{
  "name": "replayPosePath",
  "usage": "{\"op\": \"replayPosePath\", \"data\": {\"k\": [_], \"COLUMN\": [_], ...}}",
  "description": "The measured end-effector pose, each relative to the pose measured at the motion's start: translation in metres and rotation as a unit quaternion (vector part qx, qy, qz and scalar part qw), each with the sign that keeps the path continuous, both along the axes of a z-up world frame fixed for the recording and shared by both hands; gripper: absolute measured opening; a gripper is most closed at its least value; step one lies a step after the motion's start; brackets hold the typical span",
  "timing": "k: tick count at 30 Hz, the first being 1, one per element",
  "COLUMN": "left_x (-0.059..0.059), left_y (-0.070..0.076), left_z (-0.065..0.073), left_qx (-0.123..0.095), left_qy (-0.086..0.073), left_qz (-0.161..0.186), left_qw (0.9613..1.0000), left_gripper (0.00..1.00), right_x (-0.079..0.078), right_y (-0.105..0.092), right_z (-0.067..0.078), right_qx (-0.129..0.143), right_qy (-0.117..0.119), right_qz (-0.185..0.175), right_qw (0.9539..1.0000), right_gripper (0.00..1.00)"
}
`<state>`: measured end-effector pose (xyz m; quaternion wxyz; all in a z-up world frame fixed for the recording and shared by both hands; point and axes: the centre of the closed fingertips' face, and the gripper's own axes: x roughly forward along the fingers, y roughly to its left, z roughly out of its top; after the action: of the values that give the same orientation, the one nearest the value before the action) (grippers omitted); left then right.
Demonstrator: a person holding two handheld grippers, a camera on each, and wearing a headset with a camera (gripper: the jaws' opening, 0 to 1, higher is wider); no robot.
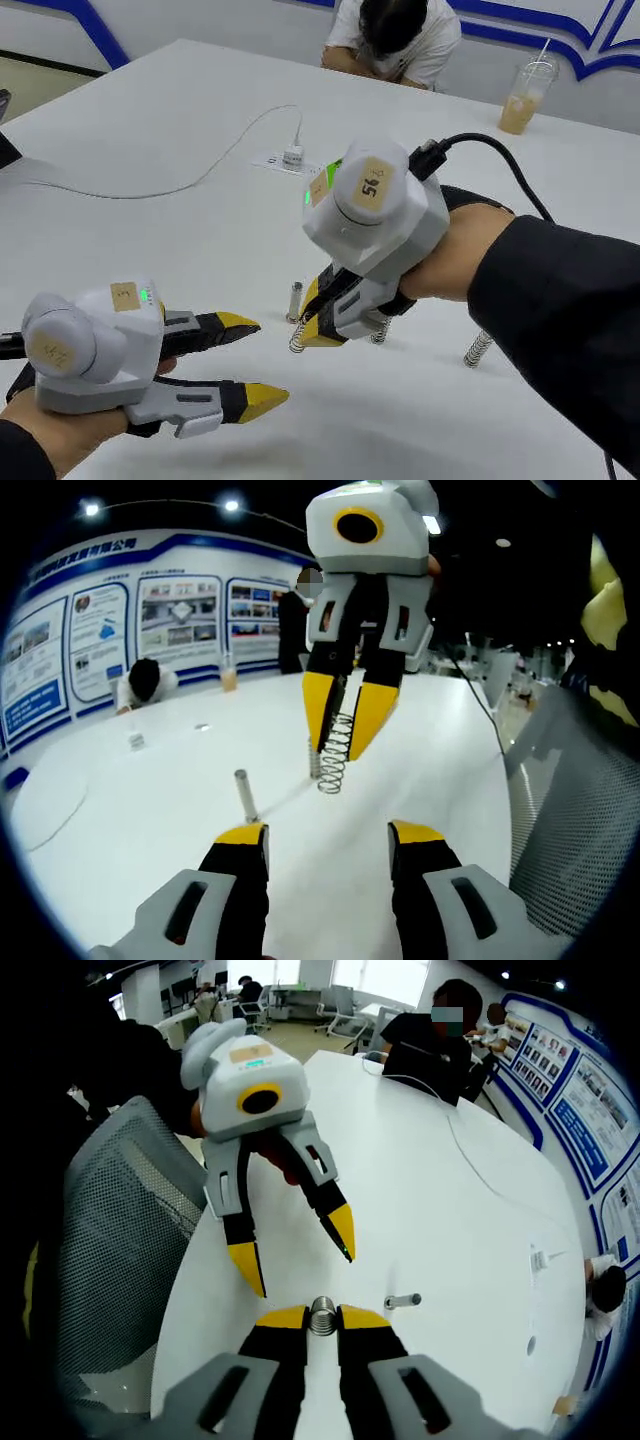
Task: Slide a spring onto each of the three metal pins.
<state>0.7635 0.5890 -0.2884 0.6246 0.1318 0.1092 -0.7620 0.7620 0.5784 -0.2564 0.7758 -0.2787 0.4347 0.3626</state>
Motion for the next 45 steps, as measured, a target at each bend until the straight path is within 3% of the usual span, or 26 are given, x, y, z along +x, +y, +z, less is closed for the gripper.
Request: {"op": "replayPosePath", "data": {"k": [17,34,45], "left_x": [0.001,0.002,0.005], "left_y": [0.001,0.004,0.007], "left_z": [0.001,-0.001,-0.005], "left_qx": [0.000,0.002,0.004], "left_qy": [0.003,0.006,0.009], "left_qz": [0.005,0.008,0.012], "left_qw": [1.0000,0.9999,0.9999], "left_gripper": [0.54,0.56,0.56], "right_x": [0.037,0.065,0.066], "right_y": [-0.034,-0.046,-0.047], "right_z": [0.014,0.004,-0.009], "right_qx": [-0.032,-0.043,-0.042], "right_qy": [-0.012,0.009,0.032], "right_qz": [-0.026,-0.039,-0.045], "right_qw": [0.9991,0.9983,0.9976], "right_gripper": [0.12,0.12,0.12]}}
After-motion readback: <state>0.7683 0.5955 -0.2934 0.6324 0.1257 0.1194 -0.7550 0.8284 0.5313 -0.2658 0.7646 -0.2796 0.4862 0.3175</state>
